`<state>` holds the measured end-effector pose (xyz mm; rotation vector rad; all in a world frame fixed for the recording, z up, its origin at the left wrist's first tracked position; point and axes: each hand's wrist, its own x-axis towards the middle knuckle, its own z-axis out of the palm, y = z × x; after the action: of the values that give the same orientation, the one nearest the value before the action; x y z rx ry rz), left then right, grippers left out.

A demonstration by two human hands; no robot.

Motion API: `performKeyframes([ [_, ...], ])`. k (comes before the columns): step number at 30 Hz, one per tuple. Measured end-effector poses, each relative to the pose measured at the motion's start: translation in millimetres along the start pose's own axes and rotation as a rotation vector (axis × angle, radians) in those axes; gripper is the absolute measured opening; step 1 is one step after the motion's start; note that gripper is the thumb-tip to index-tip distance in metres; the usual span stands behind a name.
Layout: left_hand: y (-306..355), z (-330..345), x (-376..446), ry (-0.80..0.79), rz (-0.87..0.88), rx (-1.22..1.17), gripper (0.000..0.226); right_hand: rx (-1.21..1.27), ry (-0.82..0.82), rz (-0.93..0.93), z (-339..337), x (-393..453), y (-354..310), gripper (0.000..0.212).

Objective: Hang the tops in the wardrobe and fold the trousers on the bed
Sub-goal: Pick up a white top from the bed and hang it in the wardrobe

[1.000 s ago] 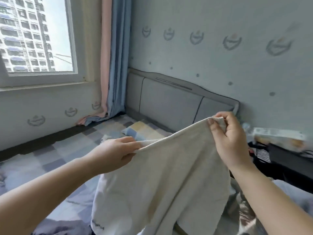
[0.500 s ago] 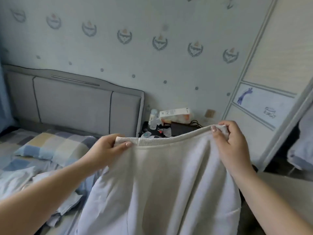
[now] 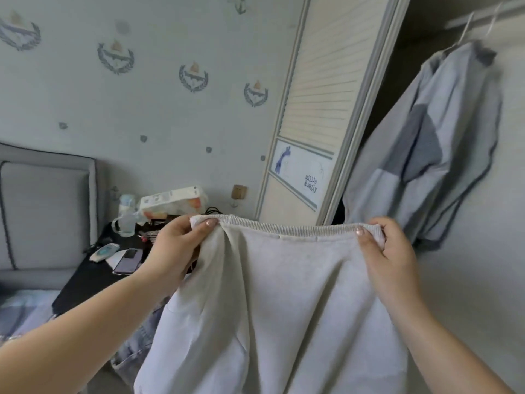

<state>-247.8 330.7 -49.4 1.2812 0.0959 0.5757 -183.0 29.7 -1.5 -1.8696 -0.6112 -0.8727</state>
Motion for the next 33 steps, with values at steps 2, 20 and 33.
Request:
performKeyframes([
  [2,-8,28,17,-0.021,-0.02,-0.036,0.021,-0.014,0.021,0.022,-14,8,19,0.012],
  [20,-35,313,195,-0.647,-0.075,-0.456,0.03,-0.445,0.435,0.199,-118,146,122,0.011],
  [33,-7,483,241,-0.893,-0.221,-0.667,0.031,-0.976,0.295,0.36,-217,252,135,0.015],
])
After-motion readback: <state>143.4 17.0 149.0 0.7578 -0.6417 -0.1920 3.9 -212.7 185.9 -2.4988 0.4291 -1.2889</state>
